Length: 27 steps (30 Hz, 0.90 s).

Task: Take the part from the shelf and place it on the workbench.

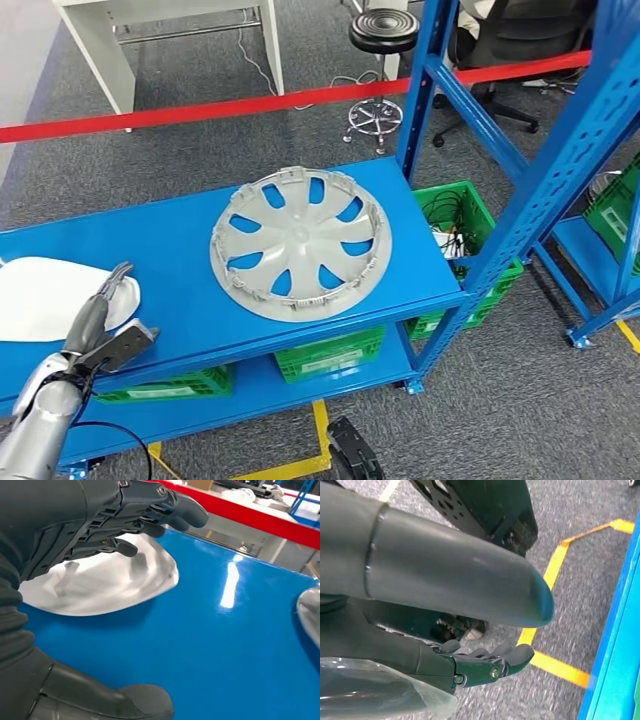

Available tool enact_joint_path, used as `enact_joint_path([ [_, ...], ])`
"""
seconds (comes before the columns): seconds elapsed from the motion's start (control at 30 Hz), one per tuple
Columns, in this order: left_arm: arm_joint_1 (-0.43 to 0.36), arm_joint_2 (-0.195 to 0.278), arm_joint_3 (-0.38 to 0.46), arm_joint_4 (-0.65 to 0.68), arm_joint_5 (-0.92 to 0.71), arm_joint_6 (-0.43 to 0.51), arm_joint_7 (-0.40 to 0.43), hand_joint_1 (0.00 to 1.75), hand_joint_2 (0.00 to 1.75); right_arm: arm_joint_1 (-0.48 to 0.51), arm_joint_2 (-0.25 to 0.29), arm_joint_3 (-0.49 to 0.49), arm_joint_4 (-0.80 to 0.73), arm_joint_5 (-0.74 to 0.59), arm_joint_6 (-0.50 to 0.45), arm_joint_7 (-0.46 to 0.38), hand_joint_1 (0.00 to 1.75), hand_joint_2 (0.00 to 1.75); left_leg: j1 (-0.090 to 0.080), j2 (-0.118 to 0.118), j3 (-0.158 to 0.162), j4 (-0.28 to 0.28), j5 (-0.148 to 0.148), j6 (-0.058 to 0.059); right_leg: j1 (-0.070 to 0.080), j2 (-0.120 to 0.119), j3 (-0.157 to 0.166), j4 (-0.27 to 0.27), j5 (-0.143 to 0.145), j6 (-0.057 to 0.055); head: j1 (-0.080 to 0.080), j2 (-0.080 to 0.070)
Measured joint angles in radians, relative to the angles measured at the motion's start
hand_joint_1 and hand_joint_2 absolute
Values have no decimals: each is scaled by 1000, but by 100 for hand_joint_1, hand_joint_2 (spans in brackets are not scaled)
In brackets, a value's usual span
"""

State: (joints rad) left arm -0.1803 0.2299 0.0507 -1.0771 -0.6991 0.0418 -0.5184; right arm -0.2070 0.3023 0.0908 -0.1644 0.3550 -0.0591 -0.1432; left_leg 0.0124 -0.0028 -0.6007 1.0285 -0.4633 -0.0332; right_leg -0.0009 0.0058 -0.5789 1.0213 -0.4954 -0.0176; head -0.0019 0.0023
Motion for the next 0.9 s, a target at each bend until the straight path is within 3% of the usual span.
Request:
enact_joint_path([
  [0.07, -19, 10, -1, 33, -18, 4, 12, 0, 175, 1, 1, -2, 0, 5, 0, -1, 0, 0, 1, 0, -37, 87, -53, -8, -2, -3, 2, -3, 3, -9, -3, 0],
  [0.13, -39, 18, -2, 75, -33, 15, 24, 0, 175, 2, 1, -4, 0, 10, 0, -1, 0, 0, 2, 0, -93, 216, -108, -13, 0, -4, 2, -2, 2, -13, -4, 0],
  [0.17, -50, 20, -2, 97, -40, 25, 28, 0, 175, 2, 1, -6, 0, 13, 0, -1, 0, 0, 1, 1, -109, 253, -116, -14, 1, -4, 3, -2, 2, -13, -4, 0],
  [0.2, -61, 21, -2, 118, -46, 38, 30, 0, 175, 2, 1, -7, 0, 15, 0, -1, 0, 0, 1, 0, -110, 256, -104, -13, 1, -4, 4, -2, 2, -13, -5, 0],
  [0.23, -73, 21, -1, 139, -53, 53, 30, 0, 175, 2, 1, -8, 0, 19, 0, -1, 0, 0, 1, 0, -92, 218, -75, -10, 2, -4, 5, -2, 2, -13, -4, 0],
  [0.3, -98, 22, 2, 172, -66, 82, 32, 0, 175, 2, 1, -9, 0, 24, -1, -2, 0, 0, -2, 1, -30, 87, -9, 0, 4, -4, 8, -1, 0, -11, -4, 0],
  [0.33, -108, 23, 2, 184, -71, 92, 33, 0, 175, 2, 1, -10, 0, 26, -1, -2, 0, 0, -4, 1, -4, 31, 8, 5, 6, -4, 8, 0, -1, -9, -4, 0],
  [0.37, -116, 24, 3, 192, -75, 101, 35, 0, 175, 2, 1, -10, 0, 27, -1, -2, 0, 0, -7, 1, 10, -2, 13, 9, 7, -4, 6, 0, -1, -6, -4, 0],
  [0.47, -131, 23, 3, 211, -92, 132, 44, 0, 175, 3, 1, -12, 0, 30, -3, -4, 0, 0, -8, 1, 17, -22, 11, 19, 5, -5, 1, 1, -3, 7, -4, 0],
  [0.53, -143, 22, 3, 222, -108, 157, 56, 0, 175, 3, 1, -13, 0, 32, -5, -5, 0, 0, -3, 2, 20, -31, 17, 30, 5, -5, -19, 39, -32, 17, 0, 0],
  [0.57, -148, 20, 3, 227, -117, 170, 62, 0, 175, 3, 1, -13, 0, 33, -6, -6, 0, 0, -1, 3, 20, -34, 19, 34, 3, -5, -43, 87, -59, 22, 3, 0],
  [0.63, -156, 16, 3, 239, -133, 194, 77, 87, 175, 3, 1, -14, 0, 34, -7, -7, 0, 0, 0, 3, 19, -34, 20, 37, -1, -5, -105, 220, -115, 30, 7, 0],
  [0.67, -159, 14, 3, 244, -141, 205, 85, 131, 175, 3, 1, -15, 0, 34, -8, -7, 0, 0, 0, 3, 20, -34, 20, 37, -3, -5, -129, 266, -125, 33, 7, 0],
  [0.7, -163, 12, 3, 251, -150, 215, 94, 175, 175, 4, 1, -16, 0, 35, -9, -7, 0, 0, 1, 3, 20, -33, 21, 37, -5, -5, -137, 278, -116, 36, 7, 0],
  [0.73, -167, 10, 3, 258, -160, 225, 104, 175, 175, 3, 1, -17, 0, 36, -11, -8, 0, 0, 2, 3, 20, -33, 20, 36, -8, -5, -125, 250, -90, 38, 7, 0],
  [0.8, -176, 5, 2, 271, -182, 249, 123, 175, 175, 3, 1, -18, -1, 39, -17, -13, 0, 0, 4, 1, 20, -29, 18, 28, -13, -6, -62, 117, -27, 42, 7, 0],
  [0.87, -184, 3, 3, 282, -196, 265, 134, 175, 175, 3, 1, -20, -1, 41, -22, -17, 0, 0, 2, -1, 15, -21, 16, 16, -14, -2, -14, 22, 0, 38, 7, 0],
  [0.9, -187, 3, 3, 286, -199, 269, 136, 175, 175, 3, 1, -20, -1, 42, -23, -19, 0, 0, 1, -1, 14, -20, 17, 9, -12, 0, -7, 10, -2, 32, 6, 0],
])
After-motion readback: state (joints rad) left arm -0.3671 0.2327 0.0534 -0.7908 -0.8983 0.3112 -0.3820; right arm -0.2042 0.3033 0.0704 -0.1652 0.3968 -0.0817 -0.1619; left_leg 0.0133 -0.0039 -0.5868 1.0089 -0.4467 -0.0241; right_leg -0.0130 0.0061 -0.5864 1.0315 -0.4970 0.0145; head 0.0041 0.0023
